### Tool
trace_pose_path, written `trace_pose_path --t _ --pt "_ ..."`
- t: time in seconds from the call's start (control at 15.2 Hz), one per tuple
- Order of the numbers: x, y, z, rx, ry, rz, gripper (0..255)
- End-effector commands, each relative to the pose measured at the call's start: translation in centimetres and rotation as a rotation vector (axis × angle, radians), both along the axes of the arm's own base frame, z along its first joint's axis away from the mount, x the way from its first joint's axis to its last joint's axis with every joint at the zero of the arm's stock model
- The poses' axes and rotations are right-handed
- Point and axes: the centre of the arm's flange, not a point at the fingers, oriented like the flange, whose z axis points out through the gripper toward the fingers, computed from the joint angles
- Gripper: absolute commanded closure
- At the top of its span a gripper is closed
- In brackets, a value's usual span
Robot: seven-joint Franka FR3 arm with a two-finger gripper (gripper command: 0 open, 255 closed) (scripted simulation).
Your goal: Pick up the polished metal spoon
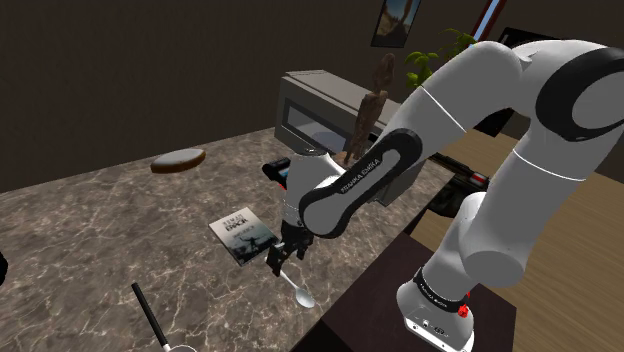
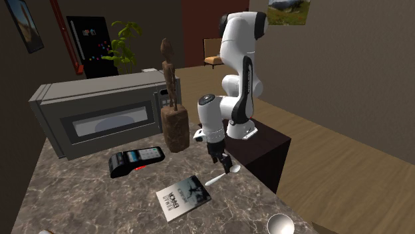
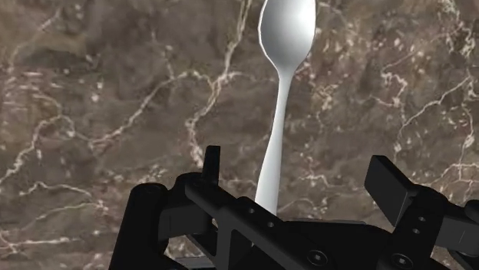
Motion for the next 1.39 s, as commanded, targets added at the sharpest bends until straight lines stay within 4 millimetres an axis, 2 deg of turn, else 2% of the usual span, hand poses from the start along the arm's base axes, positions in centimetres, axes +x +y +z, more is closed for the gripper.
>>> trace_pose_path --t 0.0,0.4,0.53,0.59,1.19,1.32 --pt "-0.1 0.3 -1.0 0.004 0.001 -0.002 0" --pt "-0.1 0.3 -4.5 0.004 0.001 -0.002 0" --pt "-0.1 0.3 -4.5 0.004 0.001 -0.002 0" --pt "0.0 0.4 -4.5 0.004 0.001 -0.002 255" --pt "-0.1 0.3 -4.5 0.004 0.001 -0.002 255" --pt "-0.1 0.3 -3.5 0.004 0.001 -0.002 255"
